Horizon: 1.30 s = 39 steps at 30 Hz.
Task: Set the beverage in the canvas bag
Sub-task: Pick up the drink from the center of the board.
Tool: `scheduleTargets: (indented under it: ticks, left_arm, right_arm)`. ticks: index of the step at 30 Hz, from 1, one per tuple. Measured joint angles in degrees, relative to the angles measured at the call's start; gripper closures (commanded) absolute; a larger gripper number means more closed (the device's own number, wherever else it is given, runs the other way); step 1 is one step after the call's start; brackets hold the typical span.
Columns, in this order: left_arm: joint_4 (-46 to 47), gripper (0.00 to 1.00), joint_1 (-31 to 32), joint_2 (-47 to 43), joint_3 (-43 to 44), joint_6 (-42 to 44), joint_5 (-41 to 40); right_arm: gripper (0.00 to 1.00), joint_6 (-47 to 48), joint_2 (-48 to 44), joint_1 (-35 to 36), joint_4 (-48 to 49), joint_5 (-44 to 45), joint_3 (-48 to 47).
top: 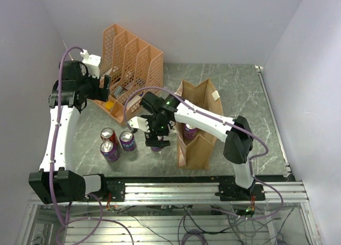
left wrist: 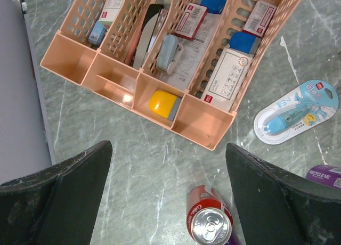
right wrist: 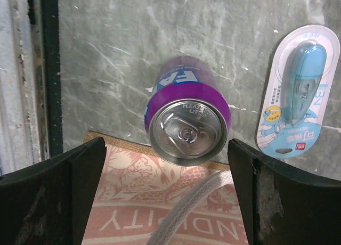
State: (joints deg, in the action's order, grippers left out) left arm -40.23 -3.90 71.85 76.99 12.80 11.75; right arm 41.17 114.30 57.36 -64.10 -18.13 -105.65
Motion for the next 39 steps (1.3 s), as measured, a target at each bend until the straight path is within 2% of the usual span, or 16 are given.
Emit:
scheduleTargets:
  ticks: [7,13,17,23,27,31,35,39]
  left_arm:
    - [0.00,0.03,-0.66,-0.15,0.00,-0.85,2.14]
    - [0.07,0.03,-0.94,-0.48,-0.50,-1.05,3.02]
    - [0.09,0.03,-1.01,-0.57,-1.07,-1.18,3.56]
    - [0.11,0.00,-1.16,-0.57,-1.11,-1.27,5.14]
    - [0.11,0.03,-1.18,-0.57,-1.11,-1.09,7.45]
    - [0.50,0.04,-1.16,-0.55,-1.11,-0.76,10.51]
    - [2.58,0.05,-0.02,-0.55,-1.11,-0.39,13.07]
    - [5.31,0.06,2.71,-0.55,-1.11,0.04,15.89]
  right_arm:
    - [0.03,-0.55,0.22,0.37,3.06,3.82,2.99]
    - [0.11,-1.73,2.21,0.37,5.62,4.42,3.58]
    - [0.22,-2.60,3.63,0.37,7.19,4.42,5.42]
    - [0.47,-3.28,3.87,0.35,8.72,4.66,6.01]
    - [0.62,-3.74,3.82,0.35,8.46,4.24,5.55]
    - [0.71,-4.61,3.80,0.20,5.70,2.49,0.81]
    - [0.75,-6.43,2.21,-0.44,2.67,-0.52,-8.85]
    - [0.76,-8.22,-4.85,-2.29,1.01,-2.58,-16.00]
